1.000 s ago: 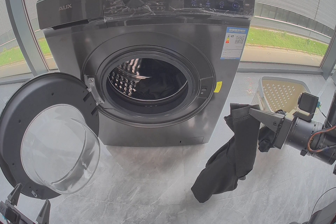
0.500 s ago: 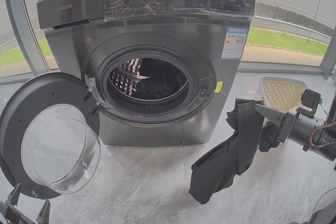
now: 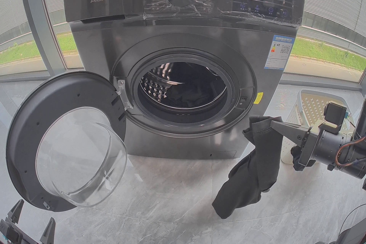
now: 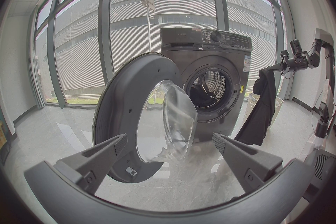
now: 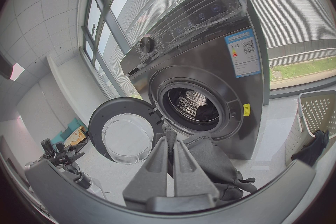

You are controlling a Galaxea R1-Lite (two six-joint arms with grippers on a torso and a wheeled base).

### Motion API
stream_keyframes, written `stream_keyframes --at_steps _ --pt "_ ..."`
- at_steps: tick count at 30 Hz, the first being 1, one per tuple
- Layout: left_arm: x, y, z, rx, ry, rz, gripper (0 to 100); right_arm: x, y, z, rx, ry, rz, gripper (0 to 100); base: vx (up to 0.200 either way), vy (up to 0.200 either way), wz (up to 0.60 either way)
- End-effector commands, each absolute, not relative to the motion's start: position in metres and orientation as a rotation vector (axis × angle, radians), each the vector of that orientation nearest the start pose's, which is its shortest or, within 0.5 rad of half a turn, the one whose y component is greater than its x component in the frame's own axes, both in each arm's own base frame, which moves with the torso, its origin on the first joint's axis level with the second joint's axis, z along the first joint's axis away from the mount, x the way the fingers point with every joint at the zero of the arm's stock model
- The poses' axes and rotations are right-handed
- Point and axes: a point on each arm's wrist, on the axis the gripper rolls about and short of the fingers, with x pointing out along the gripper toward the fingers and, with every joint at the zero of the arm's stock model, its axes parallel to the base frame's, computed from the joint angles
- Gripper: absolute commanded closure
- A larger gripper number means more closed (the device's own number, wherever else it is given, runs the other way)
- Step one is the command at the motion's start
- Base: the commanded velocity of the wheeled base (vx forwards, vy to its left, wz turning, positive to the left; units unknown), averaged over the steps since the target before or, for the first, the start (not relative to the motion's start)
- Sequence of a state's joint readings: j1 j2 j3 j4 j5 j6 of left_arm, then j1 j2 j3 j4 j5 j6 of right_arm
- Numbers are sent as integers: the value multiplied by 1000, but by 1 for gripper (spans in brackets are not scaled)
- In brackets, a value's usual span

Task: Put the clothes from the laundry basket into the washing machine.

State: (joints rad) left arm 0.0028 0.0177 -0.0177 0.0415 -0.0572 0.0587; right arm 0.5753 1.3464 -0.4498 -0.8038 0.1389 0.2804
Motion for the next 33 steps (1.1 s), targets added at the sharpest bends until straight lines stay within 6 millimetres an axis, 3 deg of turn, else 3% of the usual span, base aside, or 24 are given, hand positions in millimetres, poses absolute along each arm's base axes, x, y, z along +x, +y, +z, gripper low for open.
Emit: stream_keyframes --at_steps 1,5,7,8,9,11,13,15,16,17,19,26,33 --pt "-23 -1 72 60 40 -58 0 169 115 192 227 193 704 100 0 0 0" --pt "-24 -2 78 69 3 -104 0 163 123 192 215 191 753 100 0 0 0" --pt "-29 -4 99 47 -89 -150 0 162 125 194 214 179 770 100 0 0 0" --pt "-38 -6 144 25 -225 -227 0 160 130 197 216 157 797 100 0 0 0" --pt "-38 -7 162 25 -243 -279 0 159 132 199 218 142 809 100 0 0 0" --pt "-29 -9 175 29 -188 -400 0 159 141 202 221 130 839 100 0 0 0" --pt "-16 -11 177 18 -109 -488 0 161 148 202 223 135 855 100 0 0 0" --pt "12 -13 175 -20 50 -616 0 165 160 199 228 148 880 100 0 0 0" --pt "14 -13 174 -20 58 -624 0 165 160 198 228 148 880 100 0 0 0" --pt "35 -14 170 -12 156 -694 0 175 170 195 232 147 879 100 0 0 0" --pt "41 -15 169 -10 185 -708 0 179 173 195 234 140 876 100 0 0 0" --pt "106 -35 165 3 286 -869 0 211 204 196 262 62 819 100 0 0 0" --pt "142 -59 146 15 387 -929 0 205 222 203 295 47 875 100 0 0 0"
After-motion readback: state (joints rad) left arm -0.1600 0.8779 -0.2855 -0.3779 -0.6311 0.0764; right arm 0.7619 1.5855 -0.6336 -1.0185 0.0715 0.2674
